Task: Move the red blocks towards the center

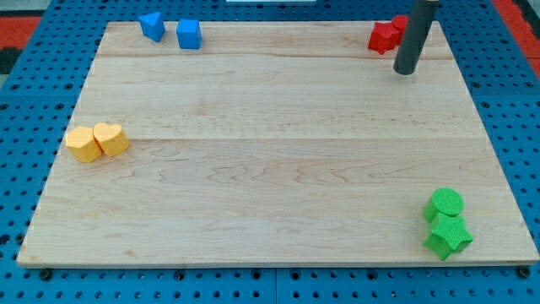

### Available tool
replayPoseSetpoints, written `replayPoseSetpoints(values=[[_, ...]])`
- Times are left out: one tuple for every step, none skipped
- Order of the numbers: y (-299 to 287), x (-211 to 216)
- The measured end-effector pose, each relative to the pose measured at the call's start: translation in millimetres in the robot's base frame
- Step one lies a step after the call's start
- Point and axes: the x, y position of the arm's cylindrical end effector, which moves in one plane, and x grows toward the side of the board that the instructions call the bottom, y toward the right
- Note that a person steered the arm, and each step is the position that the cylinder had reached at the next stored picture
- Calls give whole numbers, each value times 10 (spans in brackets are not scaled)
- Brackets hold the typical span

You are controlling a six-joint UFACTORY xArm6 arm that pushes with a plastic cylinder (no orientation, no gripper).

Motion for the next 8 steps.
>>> replayPoseSetpoints(values=[[0,5],[0,23],[-43,120],[-372,413],[-824,712],[-1252,360],[-1226,344],[-595,28]])
